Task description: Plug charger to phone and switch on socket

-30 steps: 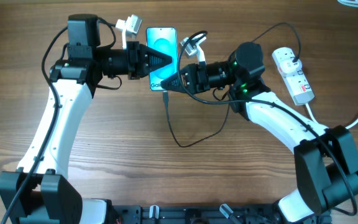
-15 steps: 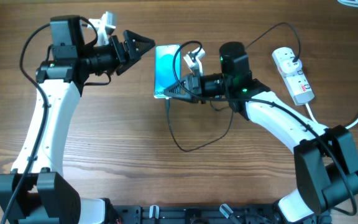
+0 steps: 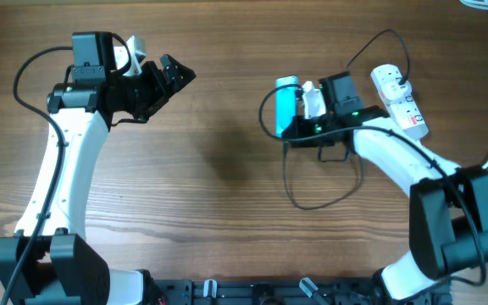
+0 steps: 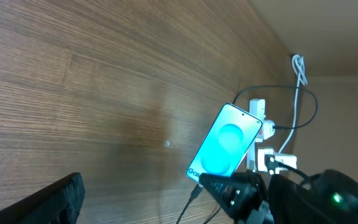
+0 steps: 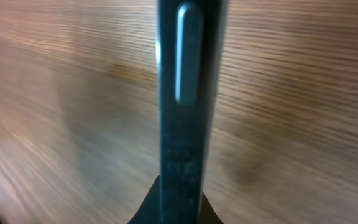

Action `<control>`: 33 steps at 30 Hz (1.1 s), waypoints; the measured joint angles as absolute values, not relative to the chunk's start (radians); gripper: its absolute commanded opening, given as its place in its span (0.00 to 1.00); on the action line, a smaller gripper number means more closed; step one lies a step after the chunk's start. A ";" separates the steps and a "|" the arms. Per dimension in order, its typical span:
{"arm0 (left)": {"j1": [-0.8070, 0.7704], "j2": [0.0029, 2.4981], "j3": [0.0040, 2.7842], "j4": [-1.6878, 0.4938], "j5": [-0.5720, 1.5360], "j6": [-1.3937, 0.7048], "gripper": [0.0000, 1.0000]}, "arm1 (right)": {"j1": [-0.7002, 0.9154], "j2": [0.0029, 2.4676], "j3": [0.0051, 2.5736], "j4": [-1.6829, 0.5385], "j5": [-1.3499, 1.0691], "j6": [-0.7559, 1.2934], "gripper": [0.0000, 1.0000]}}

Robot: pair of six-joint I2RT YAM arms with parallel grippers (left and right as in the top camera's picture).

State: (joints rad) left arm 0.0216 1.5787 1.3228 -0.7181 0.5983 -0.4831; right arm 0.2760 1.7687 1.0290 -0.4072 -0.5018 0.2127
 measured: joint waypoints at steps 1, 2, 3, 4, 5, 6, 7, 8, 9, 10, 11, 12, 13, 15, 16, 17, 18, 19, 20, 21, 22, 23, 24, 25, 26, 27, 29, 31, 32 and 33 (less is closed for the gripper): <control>0.022 1.579 1.323 -0.720 0.596 -0.483 0.95 | 0.260 1.792 1.029 -0.411 -0.516 0.196 0.04; 0.019 1.579 1.323 -0.720 0.595 -0.483 0.95 | 0.252 1.817 1.029 -0.412 -0.525 0.182 0.04; 0.014 1.579 1.323 -0.722 0.593 -0.483 0.95 | 0.252 1.839 1.029 -0.412 -0.534 0.174 0.04; 0.005 1.579 1.323 -0.723 0.591 -0.483 0.95 | 0.252 1.856 1.029 -0.411 -0.548 0.170 0.04; -0.011 1.579 1.323 -0.723 0.586 -0.483 0.95 | 0.252 1.869 1.029 -0.398 -0.585 0.154 0.05; -0.032 1.579 1.323 -0.725 0.573 -0.483 0.95 | 0.252 1.879 1.029 -0.381 -0.624 0.148 0.04; -0.053 1.579 1.323 -0.727 0.564 -0.483 0.95 | 0.252 1.885 1.029 -0.362 -0.662 0.148 0.04; -0.060 1.579 1.323 -0.727 0.561 -0.483 0.95 | 0.252 1.885 1.029 -0.350 -0.677 0.152 0.04; -0.069 1.579 1.323 -0.727 0.553 -0.483 0.95 | 0.252 1.885 1.029 -0.343 -0.689 0.156 0.04; -0.075 1.579 1.323 -0.729 0.545 -0.483 0.95 | 0.252 1.885 1.029 -0.340 -0.701 0.160 0.04; -0.080 1.579 1.323 -0.730 0.540 -0.483 0.95 | 0.252 1.885 1.029 -0.339 -0.707 0.160 0.04; -0.081 1.579 1.323 -0.730 0.538 -0.483 0.95 | 0.252 1.885 1.029 -0.337 -0.715 0.163 0.04; -0.081 1.579 1.323 -0.731 0.532 -0.483 0.94 | 0.252 1.885 1.029 -0.335 -0.719 0.163 0.04; -0.081 1.579 1.323 -0.740 0.527 -0.483 0.91 | 0.252 1.886 1.029 -0.317 -0.727 0.186 0.04; -0.081 1.579 1.323 -0.741 0.523 -0.483 0.86 | 0.252 1.886 1.029 -0.312 -0.744 0.192 0.04; -0.081 1.579 1.323 -0.733 0.524 -0.480 0.75 | 0.249 1.887 1.035 -0.307 -0.838 0.207 0.04; -0.080 1.579 1.323 -0.714 0.548 -0.467 0.64 | 0.247 1.891 1.050 -0.302 -0.918 0.212 0.04; -0.078 1.579 1.323 -0.688 0.596 -0.449 0.56 | 0.248 1.894 1.073 -0.271 -1.029 0.234 0.04; -0.073 1.579 1.323 -0.643 0.683 -0.416 0.55 | 0.248 1.895 1.101 -0.178 -1.171 0.290 0.04; -0.067 1.578 1.323 -0.612 0.749 -0.399 0.58 | 0.249 1.895 1.122 -0.046 -1.282 0.358 0.04; -0.055 1.579 1.323 -0.571 0.847 -0.388 0.60 | 0.250 1.894 1.142 0.062 -1.364 0.424 0.04; -0.045 1.578 1.321 -0.540 0.904 -0.381 0.61 | 0.253 1.892 1.146 0.173 -1.415 0.492 0.04; -0.034 1.578 1.321 -0.495 0.994 -0.376 0.61 | 0.257 1.892 1.155 0.365 -1.480 0.627 0.04; -0.028 1.578 1.321 -0.489 1.039 -0.374 0.61 | 0.264 1.889 1.152 0.495 -1.511 0.727 0.04; -0.028 1.578 1.321 -0.484 1.086 -0.372 0.61 | 0.280 1.890 1.151 0.724 -1.541 0.898 0.04; -0.028 1.578 1.321 -0.471 1.118 -0.371 0.60 | 0.291 1.887 1.153 0.877 -1.554 1.028 0.04; -0.028 1.578 1.319 -0.351 1.255 -0.370 0.59 | 0.303 1.883 1.154 1.032 -1.559 1.260 0.04; -0.028 1.578 1.317 -0.249 1.354 -0.402 0.56 | 0.304 1.883 1.154 1.040 -1.559 1.374 0.04; -0.031 1.578 1.317 -0.229 1.372 -0.416 0.53 | 0.304 1.883 1.154 1.049 -1.559 1.395 0.04; -0.032 1.579 1.317 -0.227 1.379 -0.429 0.49 | 0.305 1.881 1.155 1.054 -1.559 1.419 0.04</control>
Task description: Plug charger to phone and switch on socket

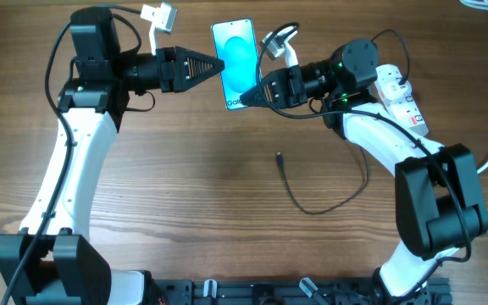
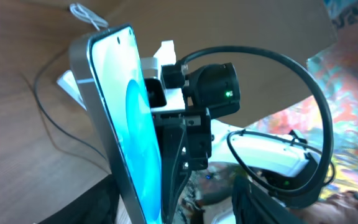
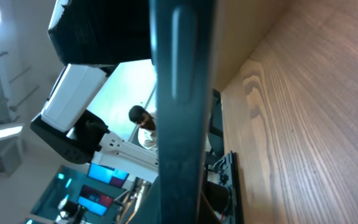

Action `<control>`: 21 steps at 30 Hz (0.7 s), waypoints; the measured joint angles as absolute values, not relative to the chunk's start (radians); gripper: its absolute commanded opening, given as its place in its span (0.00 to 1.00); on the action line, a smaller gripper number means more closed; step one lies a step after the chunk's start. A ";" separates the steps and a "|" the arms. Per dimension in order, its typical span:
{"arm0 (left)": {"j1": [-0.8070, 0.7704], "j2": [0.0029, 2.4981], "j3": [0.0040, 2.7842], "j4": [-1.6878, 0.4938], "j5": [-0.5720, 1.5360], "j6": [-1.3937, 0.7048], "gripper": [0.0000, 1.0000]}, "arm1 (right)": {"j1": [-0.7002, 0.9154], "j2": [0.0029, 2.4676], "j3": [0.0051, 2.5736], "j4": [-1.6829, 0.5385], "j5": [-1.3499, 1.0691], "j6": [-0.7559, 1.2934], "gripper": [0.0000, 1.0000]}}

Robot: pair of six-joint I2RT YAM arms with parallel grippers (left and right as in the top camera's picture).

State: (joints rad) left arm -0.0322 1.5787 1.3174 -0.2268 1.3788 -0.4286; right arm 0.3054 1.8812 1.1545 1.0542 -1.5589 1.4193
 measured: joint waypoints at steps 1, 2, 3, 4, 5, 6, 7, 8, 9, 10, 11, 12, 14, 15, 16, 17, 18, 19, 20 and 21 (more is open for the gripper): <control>-0.038 1.579 1.317 -0.227 1.378 -0.437 0.49 | 0.307 1.881 1.155 1.060 -1.559 1.429 0.04; -0.052 1.580 1.317 -0.228 1.377 -0.450 0.49 | 0.316 1.878 1.155 1.064 -1.559 1.438 0.04; -0.057 1.580 1.317 -0.227 1.374 -0.451 0.49 | 0.319 1.876 1.155 1.064 -1.559 1.443 0.04; -0.057 1.580 1.317 -0.227 1.374 -0.455 0.45 | 0.325 1.874 1.155 1.064 -1.559 1.448 0.04; -0.057 1.580 1.317 -0.228 1.370 -0.455 0.43 | 0.330 1.874 1.155 1.064 -1.559 1.454 0.04; -0.057 1.580 1.317 -0.230 1.366 -0.458 0.43 | 0.331 1.874 1.155 1.065 -1.559 1.455 0.04; -0.057 1.580 1.317 -0.231 1.362 -0.459 0.44 | 0.331 1.874 1.155 1.066 -1.559 1.458 0.04; -0.057 1.580 1.317 -0.232 1.361 -0.459 0.47 | 0.331 1.874 1.155 1.068 -1.559 1.462 0.04; -0.057 1.580 1.316 -0.232 1.360 -0.459 0.48 | 0.331 1.874 1.155 1.068 -1.559 1.465 0.04; -0.057 1.580 1.316 -0.233 1.360 -0.459 0.47 | 0.332 1.874 1.155 1.067 -1.559 1.470 0.04; -0.058 1.580 1.316 -0.234 1.360 -0.461 0.48 | 0.332 1.874 1.155 1.067 -1.559 1.475 0.04; -0.058 1.580 1.316 -0.234 1.360 -0.462 0.48 | 0.333 1.874 1.155 1.072 -1.558 1.482 0.04; -0.058 1.580 1.317 -0.235 1.361 -0.462 0.48 | 0.337 1.874 1.155 1.093 -1.555 1.499 0.04; -0.059 1.580 1.316 -0.237 1.363 -0.462 0.47 | 0.342 1.874 1.155 1.108 -1.555 1.507 0.04; -0.071 1.580 1.317 -0.240 1.370 -0.461 0.47 | 0.357 1.874 1.155 1.129 -1.556 1.526 0.04; -0.092 1.580 1.317 -0.242 1.377 -0.461 0.46 | 0.380 1.874 1.155 1.156 -1.556 1.550 0.04; -0.106 1.580 1.316 -0.242 1.383 -0.461 0.37 | 0.393 1.874 1.155 1.185 -1.555 1.579 0.04; -0.110 1.580 1.316 -0.242 1.386 -0.461 0.33 | 0.395 1.874 1.155 1.206 -1.552 1.599 0.04; -0.110 1.580 1.316 -0.242 1.385 -0.459 0.33 | 0.395 1.874 1.155 1.219 -1.551 1.609 0.04; -0.110 1.580 1.316 -0.246 1.385 -0.465 0.45 | 0.395 1.874 1.155 1.225 -1.548 1.616 0.04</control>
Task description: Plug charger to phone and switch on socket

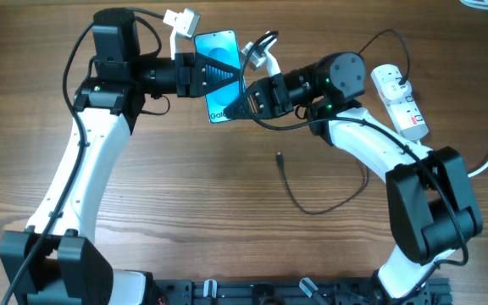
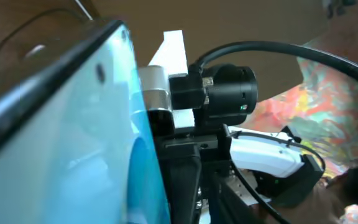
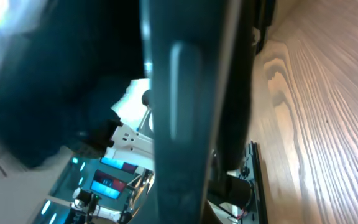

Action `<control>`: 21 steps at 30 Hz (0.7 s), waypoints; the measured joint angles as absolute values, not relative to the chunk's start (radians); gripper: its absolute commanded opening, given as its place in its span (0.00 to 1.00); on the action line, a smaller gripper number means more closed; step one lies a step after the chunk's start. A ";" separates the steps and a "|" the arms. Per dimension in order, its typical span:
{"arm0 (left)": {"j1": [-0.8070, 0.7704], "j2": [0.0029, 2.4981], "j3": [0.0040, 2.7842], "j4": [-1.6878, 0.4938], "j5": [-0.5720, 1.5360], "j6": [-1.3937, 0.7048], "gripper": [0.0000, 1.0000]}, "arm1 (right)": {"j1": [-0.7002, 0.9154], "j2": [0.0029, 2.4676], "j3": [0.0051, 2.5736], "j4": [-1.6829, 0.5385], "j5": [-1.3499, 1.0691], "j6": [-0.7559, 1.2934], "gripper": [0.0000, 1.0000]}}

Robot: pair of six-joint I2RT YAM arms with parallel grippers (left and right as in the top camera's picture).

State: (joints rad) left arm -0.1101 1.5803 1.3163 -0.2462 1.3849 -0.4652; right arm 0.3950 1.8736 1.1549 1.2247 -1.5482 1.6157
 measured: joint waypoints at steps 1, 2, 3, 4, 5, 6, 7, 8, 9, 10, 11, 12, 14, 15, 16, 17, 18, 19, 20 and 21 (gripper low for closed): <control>-0.109 1.580 1.316 -0.247 1.382 -0.466 0.52 | 0.395 1.874 1.155 1.227 -1.546 1.620 0.04; -0.110 1.580 1.316 -0.247 1.386 -0.469 0.52 | 0.395 1.874 1.155 1.224 -1.538 1.629 0.04; -0.110 1.580 1.316 -0.245 1.389 -0.471 0.51 | 0.393 1.874 1.155 1.219 -1.526 1.638 0.04; -0.110 1.580 1.316 -0.245 1.393 -0.469 0.51 | 0.391 1.874 1.155 1.219 -1.510 1.642 0.04; -0.110 1.580 1.316 -0.245 1.397 -0.470 0.52 | 0.389 1.874 1.155 1.219 -1.484 1.649 0.04; -0.110 1.580 1.316 -0.245 1.398 -0.473 0.52 | 0.387 1.874 1.155 1.218 -1.470 1.653 0.04; -0.109 1.580 1.316 -0.245 1.398 -0.477 0.52 | 0.386 1.874 1.155 1.218 -1.461 1.653 0.04; -0.106 1.580 1.316 -0.245 1.401 -0.481 0.52 | 0.384 1.874 1.155 1.218 -1.451 1.654 0.04; -0.101 1.580 1.316 -0.240 1.402 -0.493 0.51 | 0.383 1.874 1.155 1.217 -1.443 1.654 0.04; -0.086 1.580 1.316 -0.224 1.404 -0.508 0.51 | 0.382 1.874 1.155 1.217 -1.439 1.654 0.04; -0.076 1.580 1.316 -0.213 1.405 -0.519 0.51 | 0.383 1.874 1.155 1.217 -1.439 1.655 0.04; -0.068 1.580 1.316 -0.187 1.404 -0.538 0.50 | 0.383 1.874 1.155 1.217 -1.439 1.657 0.04; -0.068 1.580 1.316 -0.163 1.404 -0.561 0.53 | 0.383 1.874 1.155 1.218 -1.439 1.656 0.04; -0.068 1.580 1.316 -0.150 1.404 -0.571 0.52 | 0.382 1.874 1.155 1.221 -1.439 1.656 0.04; -0.069 1.580 1.316 -0.147 1.404 -0.578 0.45 | 0.382 1.874 1.155 1.221 -1.439 1.656 0.04; -0.070 1.580 1.316 -0.146 1.402 -0.582 0.32 | 0.382 1.874 1.155 1.221 -1.439 1.656 0.04; -0.071 1.580 1.316 -0.144 1.396 -0.588 0.21 | 0.382 1.874 1.155 1.223 -1.439 1.655 0.04; -0.072 1.580 1.316 -0.147 1.386 -0.596 0.17 | 0.382 1.874 1.155 1.230 -1.439 1.650 0.04; -0.072 1.580 1.315 -0.150 1.373 -0.603 0.11 | 0.383 1.873 1.156 1.234 -1.439 1.648 0.04; -0.072 1.580 1.313 -0.150 1.362 -0.613 0.04 | 0.382 1.872 1.158 1.236 -1.439 1.645 0.08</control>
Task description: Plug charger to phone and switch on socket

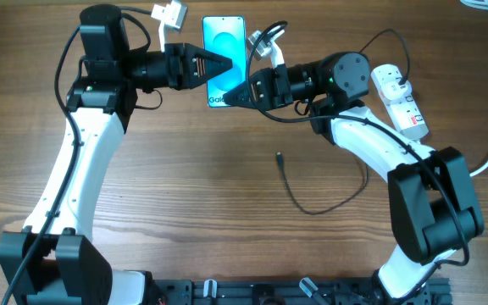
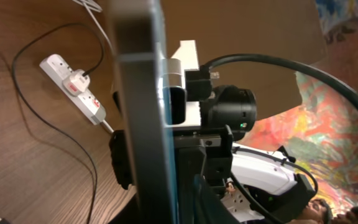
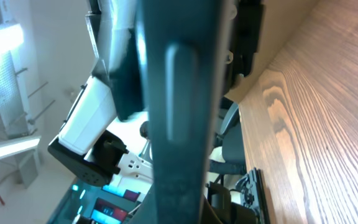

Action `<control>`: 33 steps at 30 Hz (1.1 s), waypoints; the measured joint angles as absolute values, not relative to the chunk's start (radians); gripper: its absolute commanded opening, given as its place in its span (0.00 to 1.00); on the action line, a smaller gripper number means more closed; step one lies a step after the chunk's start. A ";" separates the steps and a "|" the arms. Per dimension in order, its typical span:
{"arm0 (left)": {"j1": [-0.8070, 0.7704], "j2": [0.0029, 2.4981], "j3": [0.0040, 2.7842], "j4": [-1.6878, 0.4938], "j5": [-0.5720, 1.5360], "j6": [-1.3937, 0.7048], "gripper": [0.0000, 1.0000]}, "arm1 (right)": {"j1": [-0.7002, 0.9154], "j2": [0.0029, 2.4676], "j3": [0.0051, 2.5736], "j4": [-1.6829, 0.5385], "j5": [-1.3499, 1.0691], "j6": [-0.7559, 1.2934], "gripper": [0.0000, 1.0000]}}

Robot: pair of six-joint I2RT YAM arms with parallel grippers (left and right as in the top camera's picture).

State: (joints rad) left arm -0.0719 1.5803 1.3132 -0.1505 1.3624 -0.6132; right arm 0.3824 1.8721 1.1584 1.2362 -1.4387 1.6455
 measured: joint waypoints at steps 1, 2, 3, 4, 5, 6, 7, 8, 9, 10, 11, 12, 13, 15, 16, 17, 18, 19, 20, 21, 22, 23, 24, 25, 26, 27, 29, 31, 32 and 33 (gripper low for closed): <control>-0.072 1.580 1.313 -0.152 1.356 -0.620 0.04 | 0.382 1.872 1.161 1.237 -1.439 1.641 0.30; -0.072 1.580 1.313 -0.155 1.352 -0.632 0.04 | 0.382 1.872 1.161 1.236 -1.439 1.636 0.54; -0.072 1.580 1.313 -0.153 1.348 -0.635 0.04 | 0.382 1.872 1.161 1.229 -1.439 1.640 0.73; -0.074 1.580 1.313 -0.156 1.342 -0.635 0.04 | 0.382 1.872 1.161 1.221 -1.441 1.637 0.79; -0.076 1.580 1.314 -0.167 1.329 -0.637 0.04 | 0.382 1.872 1.161 1.216 -1.444 1.629 0.84; -0.078 1.580 1.314 -0.226 1.276 -0.638 0.04 | 0.381 1.872 1.161 1.207 -1.448 1.602 0.87; -0.078 1.580 1.314 -0.284 1.216 -0.640 0.04 | 0.381 1.872 1.161 1.166 -1.457 1.572 0.88; -0.079 1.579 1.317 -0.380 1.128 -0.641 0.04 | 0.381 1.872 1.161 1.113 -1.464 1.518 0.89; -0.080 1.579 1.317 -0.455 1.043 -0.649 0.04 | 0.381 1.872 1.164 0.994 -1.474 1.470 0.90; -0.080 1.579 1.318 -0.512 0.994 -0.653 0.04 | 0.381 1.869 1.167 0.842 -1.475 1.388 0.89; -0.080 1.578 1.317 -0.563 0.944 -0.659 0.04 | 0.381 1.869 1.165 0.670 -1.467 1.276 0.90; -0.080 1.579 1.317 -0.600 0.900 -0.662 0.04 | 0.381 1.871 1.166 0.509 -1.450 1.150 0.89; -0.079 1.578 1.317 -0.624 0.875 -0.667 0.04 | 0.380 1.872 1.168 0.387 -1.422 1.057 0.89; -0.075 1.579 1.316 -0.675 0.855 -0.669 0.04 | 0.376 1.873 1.167 0.162 -1.335 0.853 0.89; -0.066 1.578 1.317 -0.702 0.857 -0.669 0.04 | 0.371 1.873 1.168 0.077 -1.284 0.767 0.89; -0.049 1.579 1.316 -0.721 0.858 -0.667 0.04 | 0.364 1.873 1.168 -0.007 -1.228 0.680 0.90; -0.023 1.579 1.316 -0.744 0.854 -0.669 0.04 | 0.354 1.872 1.172 -0.091 -1.143 0.586 0.90; 0.005 1.579 1.315 -0.747 0.889 -0.669 0.04 | 0.345 1.873 1.168 -0.219 -0.994 0.486 0.90; 0.022 1.579 1.315 -0.748 0.933 -0.673 0.04 | 0.343 1.874 1.168 -0.277 -0.905 0.439 0.90; 0.025 1.579 1.315 -0.752 0.956 -0.694 0.04 | 0.343 1.874 1.171 -0.348 -0.798 0.403 0.90; 0.025 1.579 1.315 -0.770 0.994 -0.749 0.04 | 0.342 1.874 1.168 -0.414 -0.688 0.373 0.90; 0.025 1.579 1.315 -0.785 1.010 -0.795 0.04 | 0.340 1.874 1.167 -0.463 -0.600 0.348 0.91; 0.025 1.579 1.316 -0.803 1.023 -0.849 0.04 | 0.338 1.874 1.167 -0.490 -0.537 0.329 0.91; 0.025 1.579 1.316 -0.841 1.030 -0.896 0.04 | 0.337 1.874 1.167 -0.518 -0.479 0.309 0.92; 0.025 1.579 1.316 -0.889 1.034 -0.937 0.04 | 0.337 1.874 1.167 -0.555 -0.408 0.287 0.92; 0.025 1.579 1.315 -0.926 1.040 -0.989 0.04 | 0.337 1.874 1.167 -0.586 -0.342 0.263 0.92; 0.019 1.579 1.315 -0.989 1.052 -1.052 0.04 | 0.337 1.874 1.167 -0.645 -0.244 0.213 0.89; 0.007 1.579 1.315 -1.009 1.081 -1.084 0.04 | 0.337 1.874 1.167 -0.696 -0.207 0.191 0.86; 0.001 1.579 1.315 -1.011 1.097 -1.091 0.04 | 0.338 1.874 1.167 -0.725 -0.197 0.184 0.84; -0.003 1.579 1.315 -1.011 1.108 -1.101 0.04 | 0.343 1.874 1.167 -0.756 -0.187 0.179 0.84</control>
State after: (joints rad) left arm -0.0029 1.5791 1.3151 -1.0107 1.1080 -1.1011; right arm 0.3431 1.8736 1.1667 -0.7555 -0.1875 0.1795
